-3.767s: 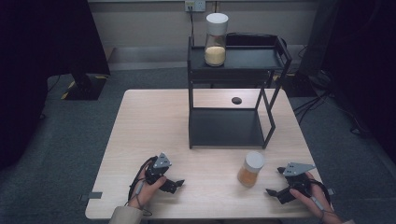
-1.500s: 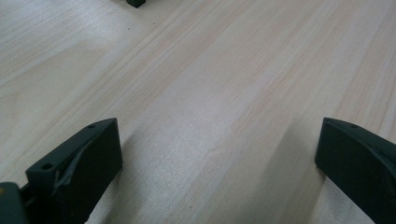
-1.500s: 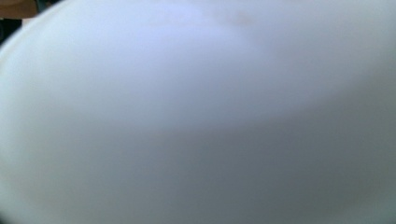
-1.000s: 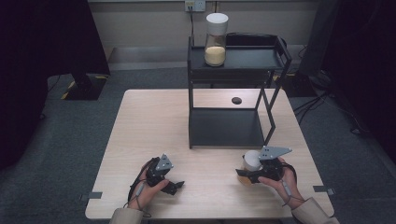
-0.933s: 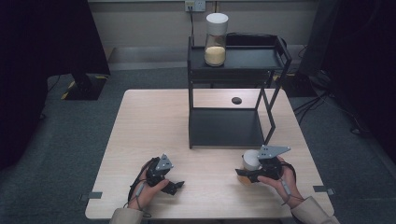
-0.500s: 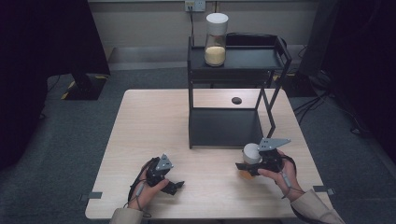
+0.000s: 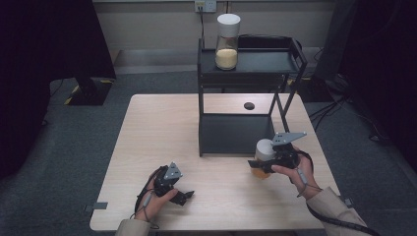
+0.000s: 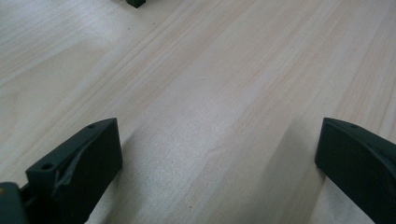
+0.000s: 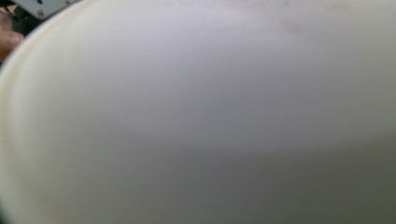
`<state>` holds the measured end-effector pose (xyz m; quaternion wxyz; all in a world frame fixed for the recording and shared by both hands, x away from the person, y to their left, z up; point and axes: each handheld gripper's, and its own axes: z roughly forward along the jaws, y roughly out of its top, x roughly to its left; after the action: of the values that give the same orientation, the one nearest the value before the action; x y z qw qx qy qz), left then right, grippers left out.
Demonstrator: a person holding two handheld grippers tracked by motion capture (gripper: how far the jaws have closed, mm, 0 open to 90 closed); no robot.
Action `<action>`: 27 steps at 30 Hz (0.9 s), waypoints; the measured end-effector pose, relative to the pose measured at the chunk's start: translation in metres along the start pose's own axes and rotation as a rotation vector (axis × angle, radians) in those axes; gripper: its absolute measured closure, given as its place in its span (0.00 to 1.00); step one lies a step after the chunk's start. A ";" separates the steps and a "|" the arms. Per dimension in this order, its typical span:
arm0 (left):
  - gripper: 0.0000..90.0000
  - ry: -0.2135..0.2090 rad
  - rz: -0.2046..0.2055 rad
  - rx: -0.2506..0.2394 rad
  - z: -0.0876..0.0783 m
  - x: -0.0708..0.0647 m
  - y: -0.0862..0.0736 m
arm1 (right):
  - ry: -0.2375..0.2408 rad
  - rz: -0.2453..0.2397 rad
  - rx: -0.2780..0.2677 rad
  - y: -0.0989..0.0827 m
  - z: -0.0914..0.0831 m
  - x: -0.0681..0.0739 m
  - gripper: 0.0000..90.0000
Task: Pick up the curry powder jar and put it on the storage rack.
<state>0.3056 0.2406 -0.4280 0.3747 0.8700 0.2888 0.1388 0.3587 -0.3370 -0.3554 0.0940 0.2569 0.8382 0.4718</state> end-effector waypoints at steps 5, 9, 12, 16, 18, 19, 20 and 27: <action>0.00 0.000 0.000 0.000 0.000 0.000 0.000 | -0.007 0.004 -0.005 0.015 -0.002 -0.005 0.37; 0.00 0.000 0.000 0.000 0.000 0.000 0.000 | -0.011 0.006 -0.012 0.027 -0.005 -0.008 0.37; 0.00 0.000 0.000 0.000 0.000 0.000 0.000 | -0.012 0.001 -0.016 0.033 -0.007 -0.009 0.37; 0.00 0.000 0.000 0.000 0.000 0.000 0.000 | -0.012 -0.001 -0.020 0.044 -0.010 -0.010 0.37; 0.00 0.000 0.000 0.000 0.000 0.000 0.000 | -0.011 0.001 -0.026 0.049 -0.012 -0.011 0.37; 0.00 0.000 0.000 0.000 0.000 0.000 0.000 | -0.011 0.004 -0.028 0.051 -0.013 -0.012 0.37; 0.00 0.000 0.000 0.000 0.000 0.000 0.000 | -0.012 0.010 -0.033 0.053 -0.014 -0.013 0.37; 0.00 0.000 0.000 0.000 0.000 0.000 0.000 | -0.025 0.018 -0.037 0.068 -0.022 -0.018 0.37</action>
<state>0.3056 0.2406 -0.4279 0.3747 0.8701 0.2887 0.1387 0.3884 -0.3343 -0.2877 0.1049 0.2683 0.8259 0.4846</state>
